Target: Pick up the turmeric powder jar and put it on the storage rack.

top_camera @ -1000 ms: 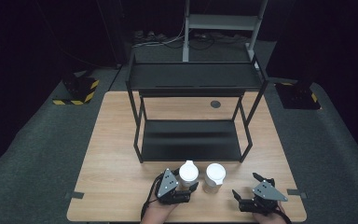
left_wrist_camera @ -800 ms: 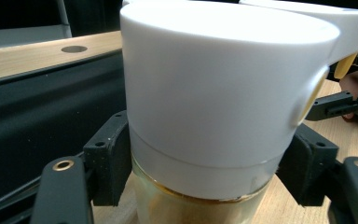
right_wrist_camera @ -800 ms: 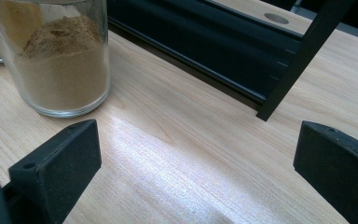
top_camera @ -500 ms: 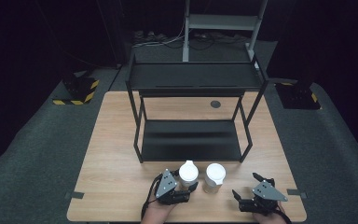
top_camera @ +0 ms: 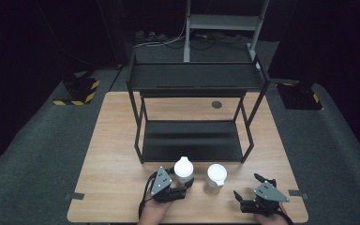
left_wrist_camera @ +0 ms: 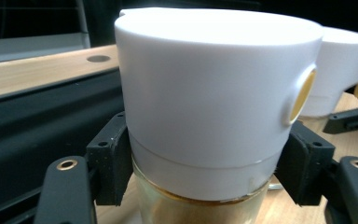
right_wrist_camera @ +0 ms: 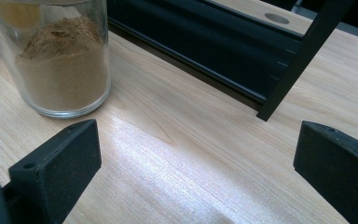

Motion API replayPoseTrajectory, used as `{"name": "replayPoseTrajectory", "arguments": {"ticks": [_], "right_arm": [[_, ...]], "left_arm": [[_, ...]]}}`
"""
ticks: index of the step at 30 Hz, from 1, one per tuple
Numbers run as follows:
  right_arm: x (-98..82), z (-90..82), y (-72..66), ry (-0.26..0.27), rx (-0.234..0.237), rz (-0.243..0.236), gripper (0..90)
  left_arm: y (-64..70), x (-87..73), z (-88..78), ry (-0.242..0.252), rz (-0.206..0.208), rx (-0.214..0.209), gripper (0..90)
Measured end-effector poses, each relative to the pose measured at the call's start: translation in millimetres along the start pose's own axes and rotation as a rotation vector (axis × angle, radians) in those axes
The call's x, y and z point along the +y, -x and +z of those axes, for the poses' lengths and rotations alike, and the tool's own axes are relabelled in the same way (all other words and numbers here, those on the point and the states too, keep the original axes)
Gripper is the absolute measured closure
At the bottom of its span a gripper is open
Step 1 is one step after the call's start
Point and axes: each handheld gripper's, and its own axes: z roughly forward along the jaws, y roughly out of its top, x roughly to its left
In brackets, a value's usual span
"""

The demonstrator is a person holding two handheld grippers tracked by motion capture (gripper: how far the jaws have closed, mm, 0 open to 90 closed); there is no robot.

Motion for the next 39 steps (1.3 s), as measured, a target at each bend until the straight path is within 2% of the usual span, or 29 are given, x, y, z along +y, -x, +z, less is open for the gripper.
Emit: {"name": "replayPoseTrajectory", "arguments": {"ticks": [7, 10, 14, 19, 27, 36, 39], "right_arm": [[0.0, 0.0, 0.1, 0.0, 0.001, 0.0, 0.0], [0.0, 0.0, 0.1, 0.0, 0.002, -0.002, 0.0], [0.1, 0.0, -0.1, 0.0, 0.001, -0.003, 0.0], [0.2, 0.1, -0.1, -0.001, 0.001, -0.003, 0.0], [0.2, 0.1, -0.2, -0.001, 0.001, -0.004, 0.0], [0.3, 0.1, -0.7, -0.001, 0.0, -0.006, 0.0], [0.1, 0.1, -1.1, 0.0, -0.002, -0.008, 0.0]], "left_arm": [[-8.5, 1.8, -14.9, 0.027, -0.021, 0.049, 30.5], [-8.2, 5.6, -19.5, 0.019, -0.01, 0.091, 30.5], [-11.8, 5.1, -24.8, 0.034, -0.025, 0.105, 30.5], [-10.9, 10.6, -32.1, 0.035, -0.012, 0.156, 30.6], [-11.5, 13.0, -37.9, 0.051, -0.005, 0.172, 30.6], [-7.2, 26.2, -45.3, 0.063, 0.022, 0.195, 30.6], [-7.6, 31.4, -47.4, 0.066, 0.018, 0.197, 30.6]]}}
